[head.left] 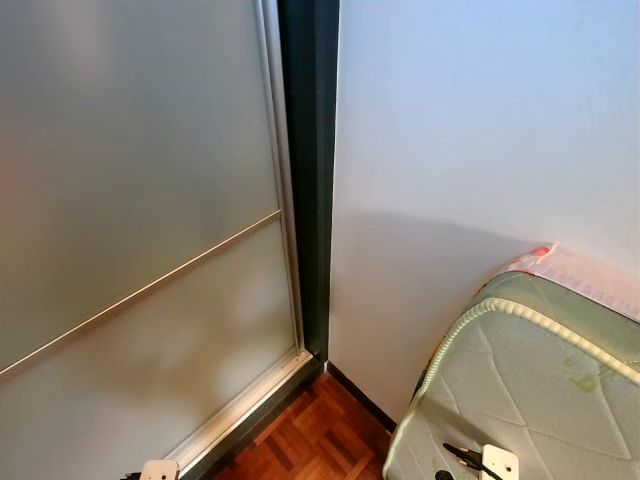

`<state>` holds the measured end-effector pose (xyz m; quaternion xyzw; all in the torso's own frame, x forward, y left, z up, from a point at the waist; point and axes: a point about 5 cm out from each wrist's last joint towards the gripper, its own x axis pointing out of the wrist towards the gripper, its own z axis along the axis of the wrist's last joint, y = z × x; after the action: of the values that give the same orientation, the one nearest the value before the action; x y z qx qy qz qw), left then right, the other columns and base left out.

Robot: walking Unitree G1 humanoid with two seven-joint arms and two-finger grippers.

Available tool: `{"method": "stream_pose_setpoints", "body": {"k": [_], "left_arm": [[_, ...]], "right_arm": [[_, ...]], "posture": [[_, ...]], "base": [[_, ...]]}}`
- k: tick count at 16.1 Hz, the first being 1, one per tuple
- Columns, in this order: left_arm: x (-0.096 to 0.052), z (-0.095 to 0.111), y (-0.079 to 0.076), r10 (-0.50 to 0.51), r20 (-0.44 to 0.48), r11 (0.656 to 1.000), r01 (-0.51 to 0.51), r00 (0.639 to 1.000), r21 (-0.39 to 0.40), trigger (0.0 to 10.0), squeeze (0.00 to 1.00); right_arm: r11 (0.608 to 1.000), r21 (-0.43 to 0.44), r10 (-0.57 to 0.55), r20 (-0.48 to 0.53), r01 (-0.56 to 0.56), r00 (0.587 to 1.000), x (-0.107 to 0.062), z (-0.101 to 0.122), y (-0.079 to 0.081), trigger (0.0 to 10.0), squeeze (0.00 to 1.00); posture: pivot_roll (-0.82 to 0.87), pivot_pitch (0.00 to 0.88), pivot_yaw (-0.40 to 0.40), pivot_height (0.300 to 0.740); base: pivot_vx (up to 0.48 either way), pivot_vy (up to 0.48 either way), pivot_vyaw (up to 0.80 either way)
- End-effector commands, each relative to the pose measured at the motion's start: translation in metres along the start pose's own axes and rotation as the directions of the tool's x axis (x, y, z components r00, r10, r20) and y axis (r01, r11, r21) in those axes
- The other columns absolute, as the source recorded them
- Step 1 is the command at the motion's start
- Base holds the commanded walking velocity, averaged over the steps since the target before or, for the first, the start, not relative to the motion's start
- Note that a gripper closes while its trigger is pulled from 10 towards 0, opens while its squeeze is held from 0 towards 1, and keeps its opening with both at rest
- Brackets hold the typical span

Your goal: Clean up the room

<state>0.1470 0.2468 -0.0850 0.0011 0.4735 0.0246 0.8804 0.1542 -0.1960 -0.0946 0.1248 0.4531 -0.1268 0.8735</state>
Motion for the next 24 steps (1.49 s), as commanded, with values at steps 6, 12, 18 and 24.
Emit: {"method": "stream_pose_setpoints", "body": {"k": [6,12,18,24], "left_arm": [[-0.0001,-0.0032,-0.0009,-0.007,-0.023,1.0,0.007,1.0,-0.007,10.0,0.0],[0.0,-0.0023,-0.001,-0.01,-0.02,1.0,0.01,1.0,-0.007,10.0,0.0],[0.0,-0.0025,-0.0012,-0.012,-0.02,1.0,0.011,1.0,-0.01,10.0,0.0],[0.0001,-0.002,-0.0013,-0.013,-0.019,1.0,0.013,1.0,-0.011,10.0,0.0]], "right_arm": [[1.0,-0.005,0.008,-0.003,-0.008,1.0,0.0003,0.0011,0.0003,10.0,0.0],[1.0,-0.004,0.015,-0.005,-0.015,1.0,0.0005,0.0016,0.001,10.0,0.0],[1.0,-0.002,0.017,-0.004,-0.017,1.0,0.0005,0.0016,0.0009,10.0,0.0],[1.0,-0.001,0.02,-0.004,-0.02,1.0,0.0005,0.002,0.0012,10.0,0.0]], "posture": [[0.0,0.0,0.001,0.74],[0.0,0.0,0.002,0.74],[0.0,0.0,0.0,0.74],[0.0,0.0,-0.001,0.74]], "base": [[-0.283,0.0,0.0],[-0.303,0.0,0.0],[-0.302,0.0,0.0],[-0.3,0.0,0.0]]}}
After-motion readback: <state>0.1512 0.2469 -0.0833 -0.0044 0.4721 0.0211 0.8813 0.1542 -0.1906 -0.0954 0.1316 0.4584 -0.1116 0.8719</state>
